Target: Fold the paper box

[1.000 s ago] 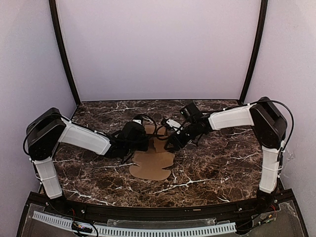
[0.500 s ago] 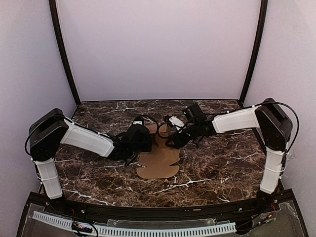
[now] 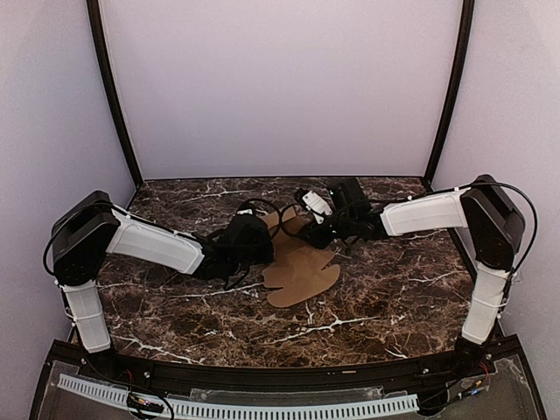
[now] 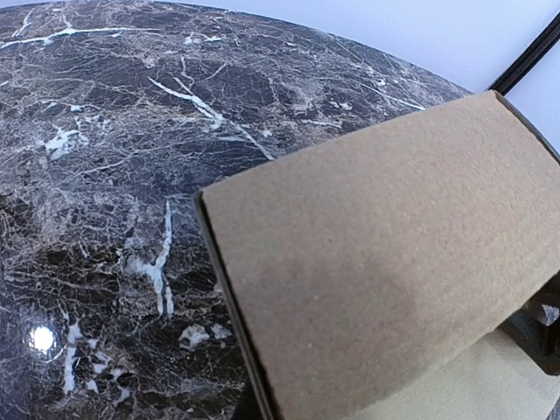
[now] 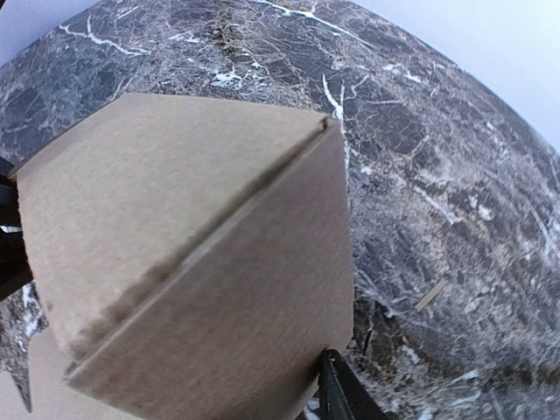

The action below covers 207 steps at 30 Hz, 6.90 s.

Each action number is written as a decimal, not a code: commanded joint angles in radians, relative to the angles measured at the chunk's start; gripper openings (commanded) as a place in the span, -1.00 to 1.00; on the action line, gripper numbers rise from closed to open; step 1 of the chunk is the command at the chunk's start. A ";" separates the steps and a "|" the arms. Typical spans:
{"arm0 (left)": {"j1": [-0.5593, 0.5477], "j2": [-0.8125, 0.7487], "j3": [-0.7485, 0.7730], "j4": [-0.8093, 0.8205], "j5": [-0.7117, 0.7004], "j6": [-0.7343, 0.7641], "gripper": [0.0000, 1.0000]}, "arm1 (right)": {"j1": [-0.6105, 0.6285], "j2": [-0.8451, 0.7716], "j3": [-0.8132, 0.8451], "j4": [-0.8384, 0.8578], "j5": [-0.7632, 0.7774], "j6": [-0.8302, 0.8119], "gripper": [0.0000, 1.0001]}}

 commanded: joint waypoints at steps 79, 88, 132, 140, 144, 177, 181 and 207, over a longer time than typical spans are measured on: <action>0.148 -0.140 -0.228 0.140 0.673 -0.028 0.75 | 0.139 0.144 0.330 -1.076 0.330 -0.359 -0.56; 0.149 -0.129 -0.224 0.155 0.696 -0.015 0.75 | 0.062 0.087 0.398 -1.086 0.031 -0.367 -0.36; 0.148 -0.104 -0.203 0.171 0.732 -0.021 0.68 | 0.200 -0.092 -0.068 -0.643 0.589 -0.403 -0.89; 0.149 -0.135 -0.218 0.161 0.724 -0.008 0.68 | 0.182 -0.116 0.025 -0.764 0.428 -0.351 -0.53; 0.148 -0.140 -0.218 0.158 0.726 -0.006 0.68 | 0.145 -0.085 0.054 -0.834 0.329 -0.332 -0.52; 0.149 -0.088 -0.180 0.163 0.747 -0.001 0.67 | 0.140 -0.134 -0.080 -0.637 0.516 -0.342 -0.90; 0.148 -0.052 -0.171 0.210 0.758 -0.024 0.67 | 0.142 -0.216 -0.039 -0.650 0.460 -0.372 -0.97; 0.103 0.249 -0.032 0.884 0.970 -0.305 0.52 | 0.132 -0.256 0.073 -0.548 0.216 -0.309 -1.00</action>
